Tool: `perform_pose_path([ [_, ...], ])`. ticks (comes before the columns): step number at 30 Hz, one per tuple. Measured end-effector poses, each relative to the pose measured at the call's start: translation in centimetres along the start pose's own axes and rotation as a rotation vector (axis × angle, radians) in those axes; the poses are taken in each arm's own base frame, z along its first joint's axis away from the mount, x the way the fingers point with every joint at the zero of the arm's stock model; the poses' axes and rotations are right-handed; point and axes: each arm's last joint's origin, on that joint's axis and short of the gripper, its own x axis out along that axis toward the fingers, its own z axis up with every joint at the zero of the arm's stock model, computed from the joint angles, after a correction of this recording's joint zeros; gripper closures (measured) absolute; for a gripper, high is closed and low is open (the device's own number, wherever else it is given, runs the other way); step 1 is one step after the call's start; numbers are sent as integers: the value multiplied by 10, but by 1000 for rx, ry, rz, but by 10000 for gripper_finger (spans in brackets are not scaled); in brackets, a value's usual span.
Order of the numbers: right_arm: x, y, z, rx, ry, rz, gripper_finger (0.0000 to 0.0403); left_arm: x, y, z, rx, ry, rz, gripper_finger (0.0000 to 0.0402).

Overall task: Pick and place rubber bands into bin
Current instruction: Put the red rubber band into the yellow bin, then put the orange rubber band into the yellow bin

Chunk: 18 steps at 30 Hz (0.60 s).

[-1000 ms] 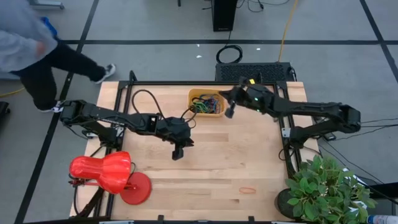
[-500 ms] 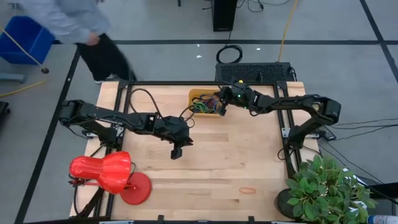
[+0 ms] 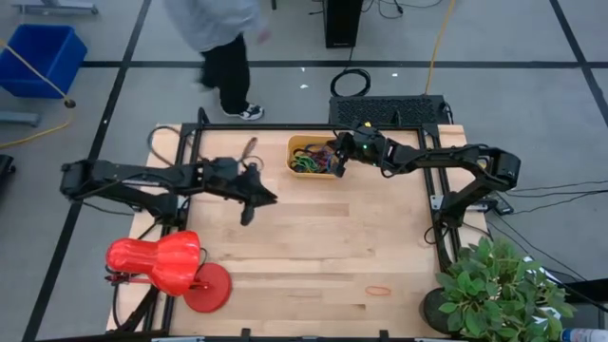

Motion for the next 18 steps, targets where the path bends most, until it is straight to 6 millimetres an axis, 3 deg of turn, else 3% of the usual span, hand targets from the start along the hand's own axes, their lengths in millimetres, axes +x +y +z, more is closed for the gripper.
perform_pose_path([
  [9, 0, 0, 0, 79, 1, -1, 317, -46, 8, -36, -32, -172, 28, 334],
  [18, 0, 2, 0, 107, -1, 4, 247, -70, 11, -64, -72, -296, 34, 334],
])
